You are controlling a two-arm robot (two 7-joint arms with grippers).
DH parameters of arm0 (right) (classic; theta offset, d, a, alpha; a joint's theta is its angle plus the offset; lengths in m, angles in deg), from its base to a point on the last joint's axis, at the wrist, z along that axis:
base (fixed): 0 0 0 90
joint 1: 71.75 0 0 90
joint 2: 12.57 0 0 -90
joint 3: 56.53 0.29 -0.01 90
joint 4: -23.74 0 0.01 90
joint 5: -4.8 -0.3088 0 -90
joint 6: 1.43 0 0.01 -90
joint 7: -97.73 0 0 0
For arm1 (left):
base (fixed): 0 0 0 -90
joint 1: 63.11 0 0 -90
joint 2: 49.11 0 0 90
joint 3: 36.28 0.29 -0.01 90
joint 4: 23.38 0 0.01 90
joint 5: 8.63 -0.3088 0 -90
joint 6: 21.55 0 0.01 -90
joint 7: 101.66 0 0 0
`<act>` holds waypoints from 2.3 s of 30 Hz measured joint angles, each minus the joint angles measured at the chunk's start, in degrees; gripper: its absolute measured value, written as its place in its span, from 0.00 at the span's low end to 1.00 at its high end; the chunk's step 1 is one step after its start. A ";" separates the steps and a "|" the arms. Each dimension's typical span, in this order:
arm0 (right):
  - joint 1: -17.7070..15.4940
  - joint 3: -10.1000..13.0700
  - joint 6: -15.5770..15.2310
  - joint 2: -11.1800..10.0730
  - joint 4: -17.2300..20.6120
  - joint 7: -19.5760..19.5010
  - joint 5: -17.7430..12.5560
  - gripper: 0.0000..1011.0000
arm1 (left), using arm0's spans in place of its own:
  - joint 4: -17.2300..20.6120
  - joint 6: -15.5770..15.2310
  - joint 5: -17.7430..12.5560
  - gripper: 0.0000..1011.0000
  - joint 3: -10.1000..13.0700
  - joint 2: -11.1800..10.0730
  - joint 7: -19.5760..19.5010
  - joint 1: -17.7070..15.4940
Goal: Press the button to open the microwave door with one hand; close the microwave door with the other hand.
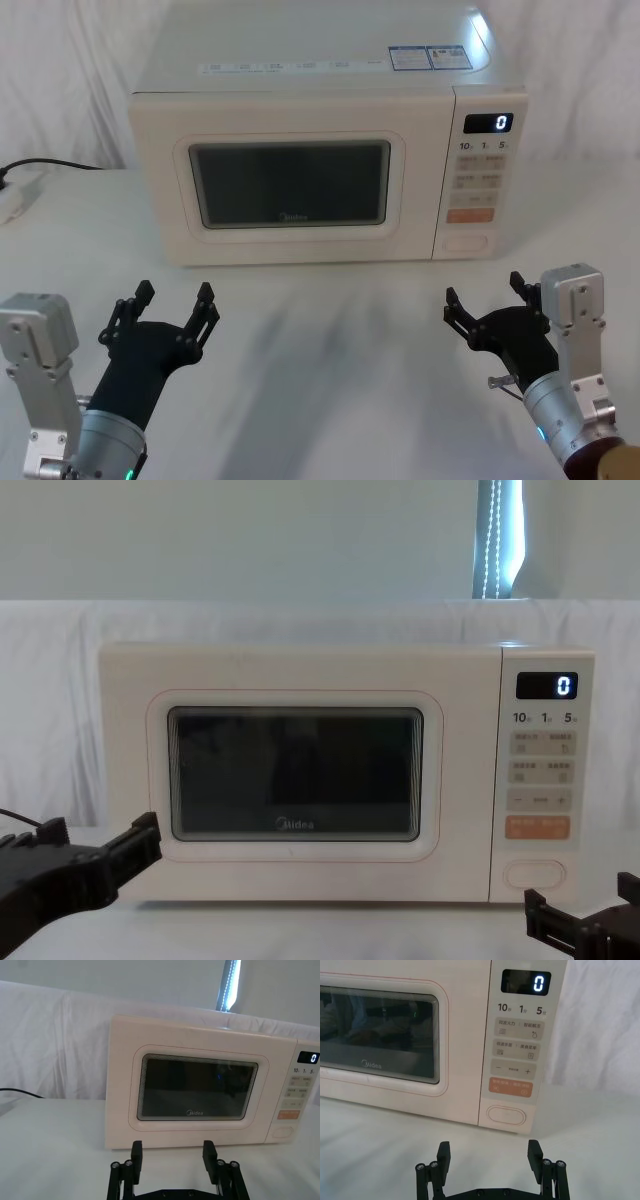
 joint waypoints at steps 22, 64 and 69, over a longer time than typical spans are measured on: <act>0.00 0.00 0.00 0.00 0.00 0.00 0.00 0.99 | 0.00 0.00 0.00 0.99 0.00 0.00 0.00 0.00; 0.00 0.00 0.00 0.00 0.00 0.00 0.00 0.99 | 0.00 0.00 0.00 0.99 0.00 0.00 0.00 0.00; 0.00 0.00 0.00 0.00 0.00 0.00 0.00 0.99 | 0.00 0.00 0.00 0.99 0.00 0.00 0.00 0.00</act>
